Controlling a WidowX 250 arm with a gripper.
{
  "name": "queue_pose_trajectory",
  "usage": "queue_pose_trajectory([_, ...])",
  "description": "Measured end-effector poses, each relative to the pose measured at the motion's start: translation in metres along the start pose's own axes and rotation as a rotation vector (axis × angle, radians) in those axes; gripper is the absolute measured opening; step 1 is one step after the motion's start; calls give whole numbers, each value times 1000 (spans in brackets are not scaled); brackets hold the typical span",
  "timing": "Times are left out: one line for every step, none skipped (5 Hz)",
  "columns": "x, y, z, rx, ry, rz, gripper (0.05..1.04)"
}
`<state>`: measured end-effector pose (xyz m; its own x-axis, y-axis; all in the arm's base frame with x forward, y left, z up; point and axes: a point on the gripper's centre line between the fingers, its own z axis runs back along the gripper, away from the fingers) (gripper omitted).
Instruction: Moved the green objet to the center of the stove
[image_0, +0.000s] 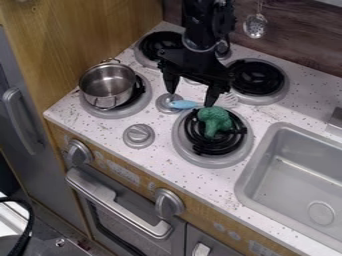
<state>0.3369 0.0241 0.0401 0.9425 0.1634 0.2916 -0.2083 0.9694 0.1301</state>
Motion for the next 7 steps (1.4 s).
queue_pose_trajectory([-9,0,-10,7,40,-8,999])
queue_pose_trajectory([-14,-2,-25,58,76,17,999])
queue_pose_trajectory([-18,-16,-44,12,135,11,999])
queue_pose_trajectory([-21,-24,-59,8,188,14,999])
queue_pose_trajectory([-24,-39,-66,16,231,-1,999])
queue_pose_trajectory([-18,-52,-68,-35,245,36,999])
queue_pose_trajectory([-9,-54,-74,-54,245,50,999])
